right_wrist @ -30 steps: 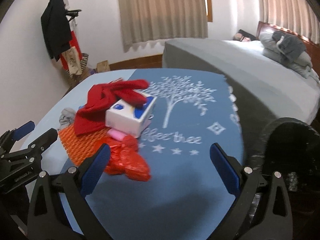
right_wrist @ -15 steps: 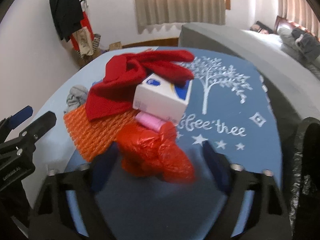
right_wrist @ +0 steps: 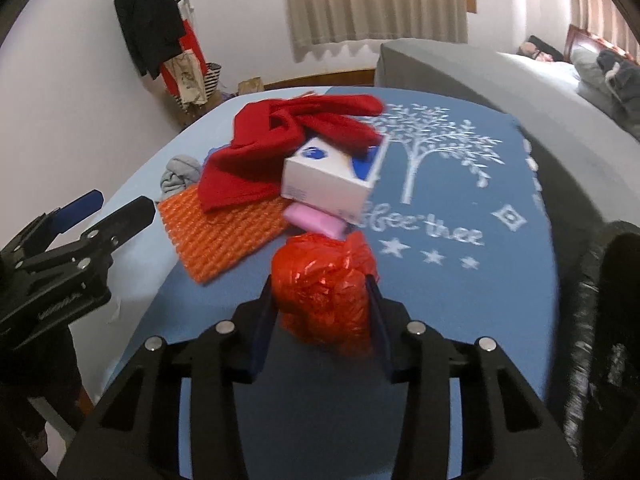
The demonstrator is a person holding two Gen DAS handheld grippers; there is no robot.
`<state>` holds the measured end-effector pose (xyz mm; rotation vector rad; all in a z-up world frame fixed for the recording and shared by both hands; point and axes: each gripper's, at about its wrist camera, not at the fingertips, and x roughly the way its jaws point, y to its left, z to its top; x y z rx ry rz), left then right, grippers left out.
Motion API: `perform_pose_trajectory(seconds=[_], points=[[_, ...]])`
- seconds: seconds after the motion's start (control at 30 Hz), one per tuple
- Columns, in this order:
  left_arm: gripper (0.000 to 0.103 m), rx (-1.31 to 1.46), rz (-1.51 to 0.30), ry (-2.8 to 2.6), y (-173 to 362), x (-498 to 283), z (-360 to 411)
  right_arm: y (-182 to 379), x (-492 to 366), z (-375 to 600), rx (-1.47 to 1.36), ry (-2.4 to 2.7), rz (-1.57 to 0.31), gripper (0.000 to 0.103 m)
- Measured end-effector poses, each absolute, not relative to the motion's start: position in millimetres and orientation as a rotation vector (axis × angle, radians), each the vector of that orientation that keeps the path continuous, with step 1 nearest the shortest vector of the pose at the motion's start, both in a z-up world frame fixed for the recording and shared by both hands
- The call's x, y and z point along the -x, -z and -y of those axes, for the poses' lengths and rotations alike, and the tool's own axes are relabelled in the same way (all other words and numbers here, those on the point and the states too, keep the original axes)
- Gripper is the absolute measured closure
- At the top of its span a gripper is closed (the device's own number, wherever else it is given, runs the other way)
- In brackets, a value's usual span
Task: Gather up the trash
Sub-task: 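Grasp the red plastic bag from the pile with the right tool, then grasp the red cloth with the left tool while the right tool holds the bag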
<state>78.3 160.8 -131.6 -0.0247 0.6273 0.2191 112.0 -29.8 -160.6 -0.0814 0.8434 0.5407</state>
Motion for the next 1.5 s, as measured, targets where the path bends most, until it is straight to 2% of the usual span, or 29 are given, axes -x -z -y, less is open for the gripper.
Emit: perform_pose_trajectory(seconds=[0.27,0.63,0.93,0.97,1.03,1.07,1.1,1.13,1.23,1.5], points=[[0.016,0.020,-0.605,-0.187,125,-88,-148,142,-134,63,0.051,-0.429,-0.781,0.062],[0.030,0.048,-0.551,-0.154,102,-140,-143,130,-172,78,0.030,-0.376,-0.729,0.062],[0.031,0.050,-0.594,-0.128,118,-180,-138,136,-181,74,0.029,-0.384,-0.734,0.062],[0.033,0.052,-0.603,-0.122,121,-184,-137,137,-181,74,0.027,-0.384,-0.735,0.062],[0.054,0.053,-0.623,-0.101,126,-190,-136,137,-182,75,0.024,-0.383,-0.737,0.062],[0.061,0.055,-0.631,-0.092,129,-192,-135,138,-182,76,0.022,-0.382,-0.738,0.062],[0.076,0.061,-0.637,-0.078,130,-193,-135,138,-182,77,0.020,-0.382,-0.738,0.062],[0.087,0.075,-0.642,-0.054,132,-194,-136,138,-183,78,0.017,-0.382,-0.737,0.062],[0.099,0.071,-0.628,-0.054,132,-190,-135,137,-182,80,0.011,-0.383,-0.734,0.062],[0.101,0.098,-0.555,-0.054,110,-171,-134,125,-177,82,-0.003,-0.391,-0.702,0.062]])
